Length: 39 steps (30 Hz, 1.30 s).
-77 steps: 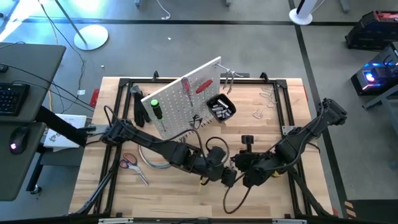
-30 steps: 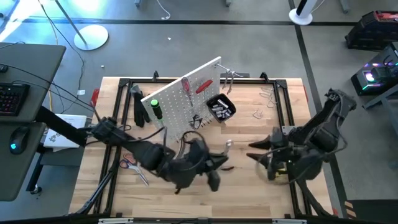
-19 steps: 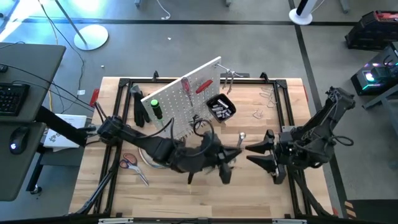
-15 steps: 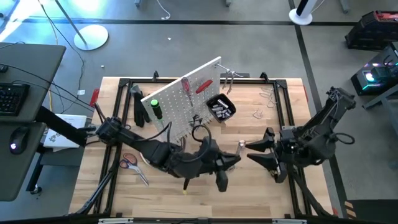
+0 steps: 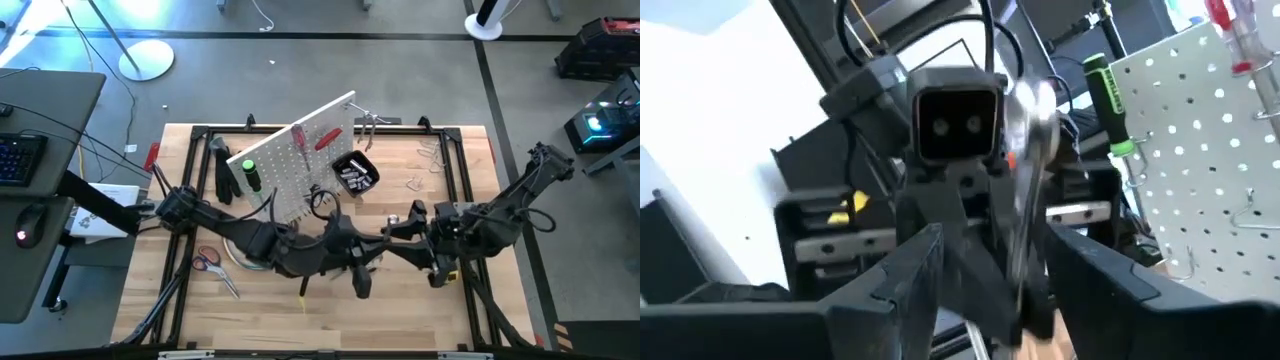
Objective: Hang tools onto peg board
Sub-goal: Hang the wrench on the peg board
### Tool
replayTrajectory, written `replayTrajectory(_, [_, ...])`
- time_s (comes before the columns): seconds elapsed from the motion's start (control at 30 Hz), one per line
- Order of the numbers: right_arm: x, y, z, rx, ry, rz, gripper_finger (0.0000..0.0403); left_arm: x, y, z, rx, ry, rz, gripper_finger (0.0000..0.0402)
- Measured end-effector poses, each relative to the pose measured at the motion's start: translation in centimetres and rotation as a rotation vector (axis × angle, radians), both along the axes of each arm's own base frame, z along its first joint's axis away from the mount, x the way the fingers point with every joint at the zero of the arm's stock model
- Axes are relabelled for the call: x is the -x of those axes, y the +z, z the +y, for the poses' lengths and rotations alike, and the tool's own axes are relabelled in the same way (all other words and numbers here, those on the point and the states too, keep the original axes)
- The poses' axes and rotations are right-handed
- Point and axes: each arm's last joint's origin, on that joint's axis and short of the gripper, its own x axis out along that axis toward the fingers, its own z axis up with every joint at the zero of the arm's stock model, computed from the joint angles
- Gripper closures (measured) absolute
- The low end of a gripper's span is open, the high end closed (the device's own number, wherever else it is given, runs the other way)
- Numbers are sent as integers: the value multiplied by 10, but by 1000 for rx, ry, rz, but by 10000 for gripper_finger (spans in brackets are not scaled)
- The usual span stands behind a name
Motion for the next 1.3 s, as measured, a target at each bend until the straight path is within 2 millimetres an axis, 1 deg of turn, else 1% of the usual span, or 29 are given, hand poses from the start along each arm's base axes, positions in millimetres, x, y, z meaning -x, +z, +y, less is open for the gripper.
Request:
replayTrajectory(0.07, [-1,-1,0,1,-2,7,242,-1,0,1,-7,3,-1,396])
replayTrajectory(0.13, [-1,-2,0,16,-10,13,269,-1,0,2,-16,4,4,396])
replayTrajectory(0.3, [-2,-2,-2,7,-33,12,376,-1,-1,2,-22,7,12,396])
replayTrajectory(0.33, [-2,-2,-2,16,-32,18,387,-1,-1,3,-25,6,16,396])
replayTrajectory(0.43, [-2,-3,-2,12,-31,29,392,-1,-2,3,-33,11,24,396])
replayTrajectory(0.5, [-2,-4,-3,19,-42,39,396,0,-1,3,-41,21,31,386])
replayTrajectory(0.6, [0,-7,-5,42,-48,71,398,7,2,8,-60,57,68,349])
replayTrajectory(0.67, [5,-6,-9,62,-51,92,398,18,9,12,-55,66,98,321])
replayTrajectory(0.7, [9,-5,-12,77,-49,106,398,26,14,15,-50,82,115,307])
replayTrajectory(0.77, [19,-4,-20,107,-45,140,399,45,23,19,-46,106,163,284])
replayTrajectory(0.83, [34,-1,-33,132,-66,172,400,63,26,18,-32,121,215,267])
replayTrajectory(0.93, [54,3,-57,159,-144,210,400,86,25,8,-29,154,271,254])
replayTrajectory(1.03, [66,7,-82,189,-184,217,400,106,25,-5,-36,218,260,253])
replayTrajectory(1.17, [68,12,-109,225,-170,198,400,125,22,-27,-27,298,197,256])
replayTrajectory(1.3, [56,10,-133,257,-108,209,400,137,20,-43,-8,325,140,257])
